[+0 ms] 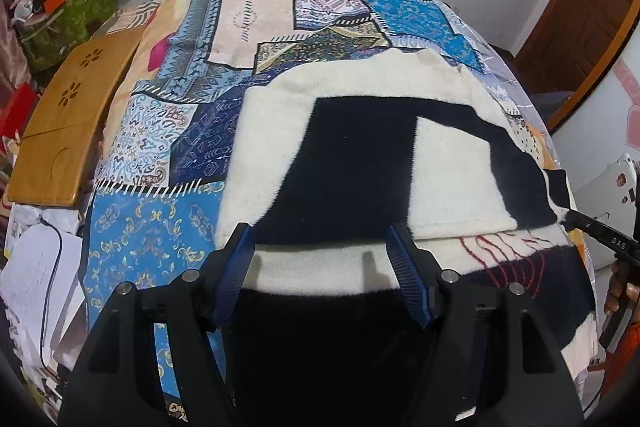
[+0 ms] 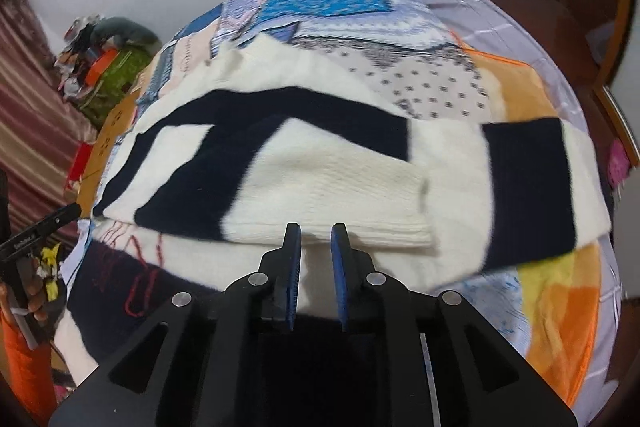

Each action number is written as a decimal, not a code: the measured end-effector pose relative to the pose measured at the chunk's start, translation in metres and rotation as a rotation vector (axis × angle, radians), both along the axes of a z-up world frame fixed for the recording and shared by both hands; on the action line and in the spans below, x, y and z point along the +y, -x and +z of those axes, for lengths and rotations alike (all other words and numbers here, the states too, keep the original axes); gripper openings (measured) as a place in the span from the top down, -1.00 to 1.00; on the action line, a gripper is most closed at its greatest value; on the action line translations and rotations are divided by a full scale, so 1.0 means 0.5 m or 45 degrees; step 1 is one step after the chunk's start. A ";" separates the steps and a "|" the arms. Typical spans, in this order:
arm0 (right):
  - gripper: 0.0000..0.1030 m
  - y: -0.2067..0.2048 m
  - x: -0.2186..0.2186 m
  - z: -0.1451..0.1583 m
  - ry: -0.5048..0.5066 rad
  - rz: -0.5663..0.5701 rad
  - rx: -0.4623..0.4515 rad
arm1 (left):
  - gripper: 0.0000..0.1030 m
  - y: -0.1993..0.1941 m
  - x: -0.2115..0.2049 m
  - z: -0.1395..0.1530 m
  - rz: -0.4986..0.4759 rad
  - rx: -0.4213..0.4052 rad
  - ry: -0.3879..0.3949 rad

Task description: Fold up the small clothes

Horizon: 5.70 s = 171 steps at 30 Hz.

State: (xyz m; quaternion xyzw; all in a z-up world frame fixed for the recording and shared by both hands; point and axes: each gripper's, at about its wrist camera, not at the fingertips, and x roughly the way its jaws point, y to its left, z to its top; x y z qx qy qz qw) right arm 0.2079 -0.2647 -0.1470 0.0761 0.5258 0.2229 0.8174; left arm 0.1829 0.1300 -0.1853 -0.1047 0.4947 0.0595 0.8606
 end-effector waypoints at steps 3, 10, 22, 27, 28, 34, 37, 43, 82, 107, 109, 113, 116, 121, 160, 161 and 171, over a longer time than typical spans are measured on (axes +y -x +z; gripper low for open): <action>0.43 -0.005 -0.034 0.009 0.006 -0.052 -0.022 | -0.31 0.002 0.014 -0.001 0.030 -0.001 0.000; 0.15 -0.055 -0.069 0.014 0.013 -0.131 -0.050 | -0.31 -0.007 0.045 -0.006 0.091 0.007 -0.014; 0.15 -0.110 -0.040 -0.105 0.039 -0.088 0.127 | -0.37 -0.072 0.081 -0.036 0.099 0.060 -0.016; 0.43 -0.109 -0.042 -0.108 -0.028 -0.070 0.117 | -0.37 -0.123 0.095 -0.073 0.090 0.135 -0.020; 0.44 -0.107 -0.039 -0.105 -0.019 -0.066 0.110 | -0.37 -0.132 0.094 -0.082 0.084 0.152 -0.040; 0.80 -0.104 -0.020 -0.082 0.067 -0.032 0.029 | -0.41 -0.148 0.096 -0.128 0.086 0.195 -0.031; 0.84 -0.113 -0.025 -0.060 0.087 -0.045 -0.031 | -0.62 -0.138 0.096 -0.135 0.108 0.171 -0.057; 0.85 -0.118 -0.034 -0.015 0.139 -0.090 -0.134 | -0.66 -0.120 0.104 -0.141 0.127 0.169 0.000; 0.13 -0.037 -0.334 -0.130 0.005 -0.535 0.118 | -0.65 -0.211 -0.182 -0.080 -0.181 0.199 -0.052; 0.80 -0.101 -0.335 -0.112 -0.097 -0.610 -0.025 | -0.82 -0.221 -0.195 -0.100 -0.171 0.185 -0.063; 0.82 -0.097 -0.327 -0.093 -0.113 -0.602 -0.060 | -0.82 -0.213 -0.191 -0.092 -0.167 0.181 -0.054; 0.84 -0.094 -0.306 -0.042 -0.138 -0.564 -0.124 | -0.82 -0.192 -0.185 -0.070 -0.169 0.143 -0.082; 0.85 -0.089 -0.282 0.009 -0.159 -0.515 -0.196 | -0.82 -0.175 -0.178 -0.053 -0.164 0.112 -0.082; 0.85 -0.077 -0.217 0.094 -0.165 -0.395 -0.327 | -0.82 -0.150 -0.164 -0.023 -0.153 0.061 -0.068; 0.32 0.035 0.028 0.048 -0.081 0.092 -0.096 | -0.82 -0.075 -0.141 0.022 -0.160 -0.048 -0.052; 0.31 0.036 0.014 0.052 -0.077 0.071 -0.104 | -0.82 -0.077 -0.144 0.021 -0.163 -0.047 -0.052; 0.16 0.000 -0.150 0.044 -0.003 -0.248 -0.153 | -0.82 -0.095 -0.166 0.008 -0.186 -0.021 -0.062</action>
